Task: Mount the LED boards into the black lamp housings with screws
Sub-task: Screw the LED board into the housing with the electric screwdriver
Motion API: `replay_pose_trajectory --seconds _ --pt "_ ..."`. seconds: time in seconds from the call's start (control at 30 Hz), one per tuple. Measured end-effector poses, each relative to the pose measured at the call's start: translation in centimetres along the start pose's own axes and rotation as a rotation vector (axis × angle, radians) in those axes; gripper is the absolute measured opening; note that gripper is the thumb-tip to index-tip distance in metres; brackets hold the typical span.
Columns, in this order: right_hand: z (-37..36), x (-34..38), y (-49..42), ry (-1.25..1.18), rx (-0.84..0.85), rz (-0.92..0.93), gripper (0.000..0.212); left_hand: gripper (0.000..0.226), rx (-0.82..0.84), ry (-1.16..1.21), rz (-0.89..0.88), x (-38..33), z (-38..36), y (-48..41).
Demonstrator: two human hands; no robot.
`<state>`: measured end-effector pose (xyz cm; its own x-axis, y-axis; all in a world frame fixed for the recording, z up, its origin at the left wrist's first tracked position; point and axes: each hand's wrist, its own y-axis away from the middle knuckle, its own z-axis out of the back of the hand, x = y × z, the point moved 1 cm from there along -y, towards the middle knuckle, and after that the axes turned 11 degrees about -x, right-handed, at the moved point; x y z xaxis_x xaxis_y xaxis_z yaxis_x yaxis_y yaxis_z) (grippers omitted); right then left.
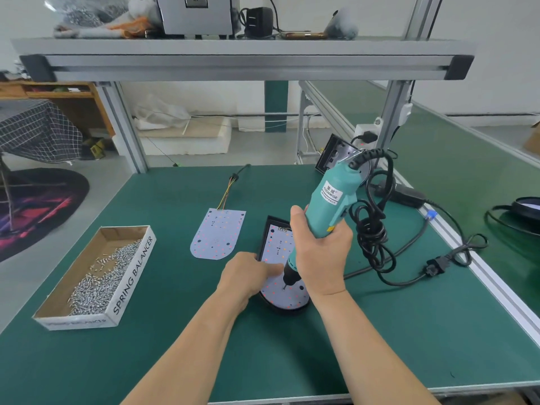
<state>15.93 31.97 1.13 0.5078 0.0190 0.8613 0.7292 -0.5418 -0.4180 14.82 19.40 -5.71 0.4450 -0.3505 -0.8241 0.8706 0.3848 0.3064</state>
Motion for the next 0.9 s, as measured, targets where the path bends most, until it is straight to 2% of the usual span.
replay_pose_trajectory --seconds 0.2,0.33,0.5,0.57,0.6,0.67,0.7,0.77,0.9 --pt "0.2 -0.1 0.0 -0.016 0.0 -0.045 0.041 0.038 0.012 -0.017 -0.002 -0.4 0.3 0.6" --pt "0.9 0.8 0.4 -0.051 -0.017 -0.009 0.033 0.04 0.015 -0.025 0.018 -0.8 0.5 1.0" --pt "1.9 2.8 -0.9 -0.116 -0.191 -0.016 0.025 0.051 0.06 -0.04 0.005 -1.3 1.8 2.1" --pt "2.6 3.0 -1.6 -0.128 -0.277 -0.045 0.022 0.053 0.031 -0.042 0.023 -1.4 3.0 2.3" --pt "3.0 2.9 -1.9 -0.133 -0.32 -0.061 0.021 0.045 0.002 0.015 0.039 -1.3 3.6 2.1" --pt "3.8 2.9 -2.4 -0.148 -0.39 -0.095 0.022 0.012 -0.016 0.304 0.128 -1.3 5.0 1.9" --pt "4.0 2.9 -2.5 -0.158 -0.413 -0.113 0.023 0.011 -0.002 0.44 0.168 -1.3 5.6 1.9" --pt "4.4 2.9 -2.7 -0.174 -0.444 -0.145 0.023 0.025 0.044 0.63 0.2 -1.3 6.4 2.5" --pt "4.2 3.6 -2.6 -0.232 -0.48 -0.166 0.019 0.022 0.125 0.786 0.13 -2.1 6.4 3.8"
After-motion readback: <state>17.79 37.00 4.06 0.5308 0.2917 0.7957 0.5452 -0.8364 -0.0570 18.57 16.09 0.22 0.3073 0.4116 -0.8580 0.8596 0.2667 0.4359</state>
